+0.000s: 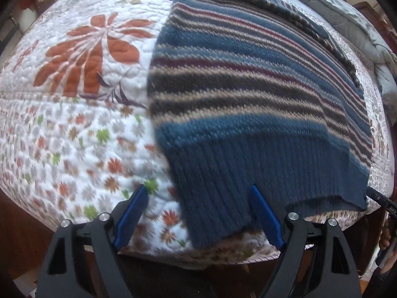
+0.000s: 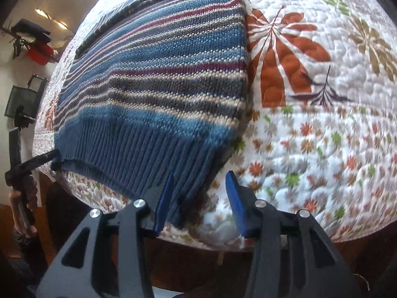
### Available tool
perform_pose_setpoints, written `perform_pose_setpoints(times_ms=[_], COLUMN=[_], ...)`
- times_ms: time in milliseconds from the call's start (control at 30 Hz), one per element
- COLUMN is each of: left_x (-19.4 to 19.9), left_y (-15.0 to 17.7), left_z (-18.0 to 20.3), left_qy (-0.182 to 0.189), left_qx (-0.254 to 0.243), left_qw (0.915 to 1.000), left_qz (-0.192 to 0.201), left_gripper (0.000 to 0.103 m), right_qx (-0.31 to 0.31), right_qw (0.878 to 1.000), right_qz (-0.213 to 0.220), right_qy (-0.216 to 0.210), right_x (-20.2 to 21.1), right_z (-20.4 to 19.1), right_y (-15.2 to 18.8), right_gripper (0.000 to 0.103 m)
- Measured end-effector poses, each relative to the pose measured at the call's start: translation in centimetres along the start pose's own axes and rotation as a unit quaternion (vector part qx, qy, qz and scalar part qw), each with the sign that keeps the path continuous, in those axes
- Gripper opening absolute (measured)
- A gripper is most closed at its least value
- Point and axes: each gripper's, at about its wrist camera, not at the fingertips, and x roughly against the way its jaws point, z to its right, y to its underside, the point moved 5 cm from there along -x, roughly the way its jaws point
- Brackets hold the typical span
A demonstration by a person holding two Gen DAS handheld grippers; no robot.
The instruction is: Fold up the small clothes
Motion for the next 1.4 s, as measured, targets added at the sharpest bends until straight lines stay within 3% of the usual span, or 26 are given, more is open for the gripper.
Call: perform_pose_setpoints(times_ms=[100, 167, 233, 300, 400, 467, 533, 633, 767, 900, 1000, 1233, 1400], left_x=[0.0, 0.2, 0.0, -0.4, -0.7, -0.5, -0.3, 1.0, 3.4, 5.0, 5.2, 1.9, -1.9], left_y=[0.9, 0.5, 0.5, 0.2, 0.0, 0.1, -0.1, -0.6, -2.1, -5.9, -9.2, -15.2, -17.5], left_z=[1.4, 2.2, 2.8, 2.6, 1.8, 1.3, 0.5, 0.8, 1.1, 1.6, 1.9, 3.3, 2.5], left_qy=[0.029, 0.077, 0.086, 0.078, 0.078, 0.095, 0.101, 0.108, 0.132, 0.134, 0.139, 0.124, 0.136], left_qx=[0.011, 0.014, 0.018, 0.024, 0.049, 0.066, 0.079, 0.081, 0.073, 0.060, 0.063, 0.058, 0.080], left_qw=[0.9995, 0.9969, 0.9961, 0.9966, 0.9957, 0.9933, 0.9917, 0.9907, 0.9878, 0.9868, 0.9849, 0.9871, 0.9865], left_qz=[-0.002, -0.009, -0.012, -0.011, -0.008, -0.010, -0.008, 0.012, 0.039, 0.068, 0.082, 0.082, 0.045], left_gripper=[0.083, 0.076, 0.072, 0.053, 0.029, 0.020, 0.015, 0.013, 0.013, 0.013, 0.013, 0.015, 0.021], right_qx=[-0.017, -0.028, -0.033, -0.032, -0.032, -0.031, -0.036, -0.016, -0.028, -0.033, -0.021, -0.029, -0.059], right_qw=[1.000, 0.999, 0.998, 0.998, 0.997, 0.997, 0.996, 0.996, 0.990, 0.985, 0.986, 0.994, 0.994], right_qz=[-0.003, -0.007, -0.010, -0.012, -0.021, -0.021, -0.018, -0.001, 0.032, 0.071, 0.084, 0.058, 0.022], right_qy=[-0.007, -0.023, -0.043, -0.056, -0.061, -0.067, -0.080, -0.087, -0.137, -0.157, -0.139, -0.093, -0.087], right_x=[-0.2, -0.4, -0.5, -0.8, -1.6, -1.8, -1.6, -0.3, 2.8, 5.7, 6.4, 1.9, -2.2], right_z=[0.6, 0.6, 0.4, 0.1, -0.4, -0.7, -0.9, -1.5, -1.5, -1.2, -1.0, 0.3, 1.8], right_y=[0.6, 1.0, 1.3, 1.4, 1.1, 0.8, 0.7, 0.3, -2.0, -6.6, -10.7, -18.0, -20.3], right_gripper=[0.046, 0.046, 0.046, 0.043, 0.025, 0.013, 0.010, 0.009, 0.008, 0.008, 0.008, 0.008, 0.010])
